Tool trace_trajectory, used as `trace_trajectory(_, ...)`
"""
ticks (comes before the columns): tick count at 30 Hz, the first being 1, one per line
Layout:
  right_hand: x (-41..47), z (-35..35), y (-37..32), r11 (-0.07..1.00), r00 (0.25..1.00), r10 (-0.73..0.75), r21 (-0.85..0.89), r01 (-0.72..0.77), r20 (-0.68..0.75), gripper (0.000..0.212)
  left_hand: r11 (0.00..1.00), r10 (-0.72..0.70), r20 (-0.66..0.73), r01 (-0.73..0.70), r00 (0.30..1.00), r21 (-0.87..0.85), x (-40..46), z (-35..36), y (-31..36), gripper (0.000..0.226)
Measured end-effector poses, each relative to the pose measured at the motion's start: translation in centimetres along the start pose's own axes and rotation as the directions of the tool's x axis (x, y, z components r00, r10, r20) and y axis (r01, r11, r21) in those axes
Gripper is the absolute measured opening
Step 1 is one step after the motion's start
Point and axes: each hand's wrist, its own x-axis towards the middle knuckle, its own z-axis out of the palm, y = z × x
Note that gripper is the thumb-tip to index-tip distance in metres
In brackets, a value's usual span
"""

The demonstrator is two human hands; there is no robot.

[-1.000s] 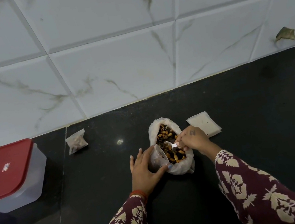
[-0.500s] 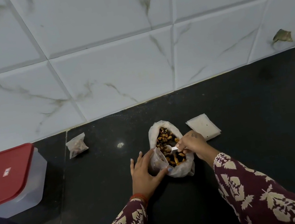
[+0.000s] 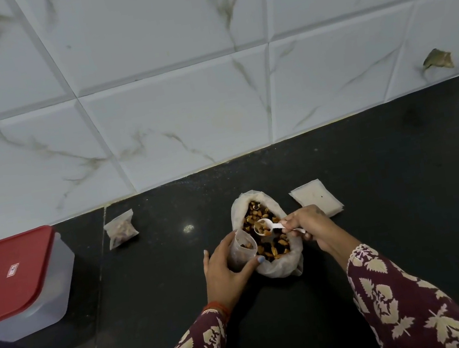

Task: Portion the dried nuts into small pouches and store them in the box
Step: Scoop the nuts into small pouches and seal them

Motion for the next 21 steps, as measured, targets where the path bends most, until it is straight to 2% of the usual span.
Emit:
trace_trajectory(7,-2.3,0.5,0.0,0.987,0.993,-0.119,0.107,0.117,0.018,0.008,0.999,-0.028,-0.013,0.028,1.0,-0.042,0.2,0.1,0.9,0.071)
trace_trajectory(9,-3.2,1.4,0.5,0.975,0.979,-0.202,0.102,0.198,0.033,0.009,0.998,-0.027,-0.019,0.026,0.999,-0.055,0.2,0.1,1.0,0.069)
trace_trajectory(11,-3.6,2.3,1.3,0.937,0.937,-0.348,-0.011,0.349,0.009,0.01,0.997,-0.037,-0.029,0.035,0.999,-0.075,0.2,0.1,1.2,0.067)
trace_trajectory(14,-3.2,3.2,2.6,0.765,0.797,-0.603,-0.293,0.573,-0.016,0.013,0.995,-0.053,-0.041,0.049,0.998,-0.092,0.2,0.1,1.2,0.064)
trace_trajectory(15,-2.9,3.3,3.0,0.683,0.728,-0.685,-0.365,0.633,-0.021,0.014,0.994,-0.054,-0.044,0.05,0.998,-0.099,0.1,0.1,1.2,0.061)
trace_trajectory(17,-2.3,3.5,3.7,0.464,0.525,-0.851,-0.491,0.737,-0.016,0.016,0.992,-0.061,-0.049,0.055,0.997,-0.117,0.1,0.1,1.2,0.058)
trace_trajectory(19,-2.2,3.5,4.2,0.266,0.349,-0.936,-0.577,0.772,0.035,0.016,0.99,-0.065,-0.053,0.058,0.996,-0.127,0.0,0.1,1.2,0.061)
trace_trajectory(21,-2.2,3.3,4.4,0.149,0.243,-0.968,-0.625,0.767,0.067,0.02,0.991,-0.061,-0.048,0.055,0.997,-0.123,0.0,0.0,1.3,0.062)
